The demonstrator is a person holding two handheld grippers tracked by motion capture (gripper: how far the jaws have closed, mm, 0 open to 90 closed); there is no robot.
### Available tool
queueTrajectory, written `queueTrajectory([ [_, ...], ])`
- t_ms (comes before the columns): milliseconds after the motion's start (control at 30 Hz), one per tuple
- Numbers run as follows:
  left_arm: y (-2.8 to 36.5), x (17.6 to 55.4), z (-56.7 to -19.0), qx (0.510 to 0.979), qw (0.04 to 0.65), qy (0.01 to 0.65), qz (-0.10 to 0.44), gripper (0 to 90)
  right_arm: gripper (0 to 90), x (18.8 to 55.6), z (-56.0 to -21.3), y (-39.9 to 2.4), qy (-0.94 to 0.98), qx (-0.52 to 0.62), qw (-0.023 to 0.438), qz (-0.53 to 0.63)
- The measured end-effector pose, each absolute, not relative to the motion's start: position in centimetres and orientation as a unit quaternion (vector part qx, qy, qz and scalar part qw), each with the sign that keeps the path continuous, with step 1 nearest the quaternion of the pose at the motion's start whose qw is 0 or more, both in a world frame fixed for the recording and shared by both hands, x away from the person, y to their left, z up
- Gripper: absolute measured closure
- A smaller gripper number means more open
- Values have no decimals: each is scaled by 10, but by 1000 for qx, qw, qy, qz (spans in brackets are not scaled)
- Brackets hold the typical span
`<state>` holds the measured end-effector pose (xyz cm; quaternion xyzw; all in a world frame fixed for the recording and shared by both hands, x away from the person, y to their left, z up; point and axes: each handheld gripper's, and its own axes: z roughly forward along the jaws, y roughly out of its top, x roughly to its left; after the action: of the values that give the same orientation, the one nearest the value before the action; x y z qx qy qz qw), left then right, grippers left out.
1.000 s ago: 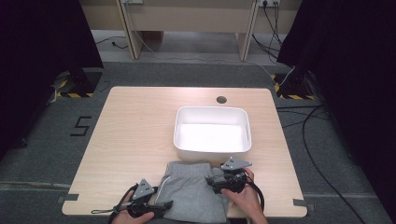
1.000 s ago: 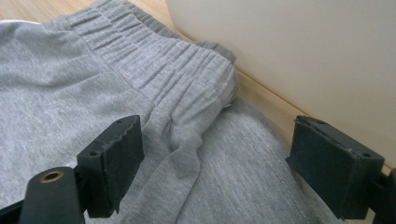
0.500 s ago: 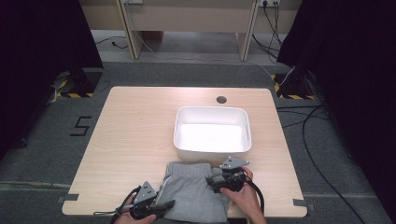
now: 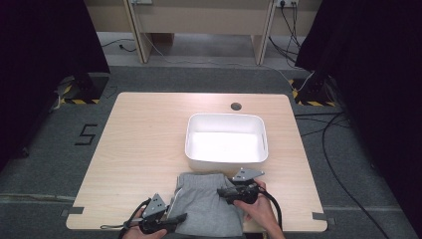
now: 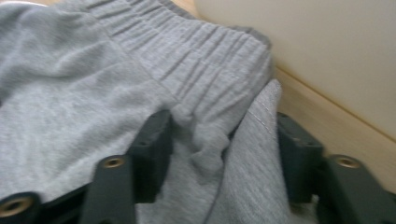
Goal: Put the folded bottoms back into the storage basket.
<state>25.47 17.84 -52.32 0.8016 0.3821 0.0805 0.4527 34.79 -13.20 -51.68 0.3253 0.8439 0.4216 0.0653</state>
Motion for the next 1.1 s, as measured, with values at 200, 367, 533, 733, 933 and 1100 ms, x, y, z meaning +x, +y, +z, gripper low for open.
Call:
queueTrajectory([
  [200,179,253,-525,798,462,381,71,561,680,346,-517,-131,835,336,42,433],
  [367,180,252,-525,791,472,383,66,647,733,342,-514,-130,840,322,58,434],
  [533,179,248,-519,805,465,362,68,696,758,332,-503,-130,837,300,67,453],
  [733,183,242,-503,803,478,349,77,707,763,320,-483,-128,834,274,88,471],
  [933,185,238,-490,801,485,340,85,706,763,315,-469,-126,831,262,99,481],
  [1100,183,236,-478,801,492,331,87,706,763,312,-457,-128,829,255,102,488],
])
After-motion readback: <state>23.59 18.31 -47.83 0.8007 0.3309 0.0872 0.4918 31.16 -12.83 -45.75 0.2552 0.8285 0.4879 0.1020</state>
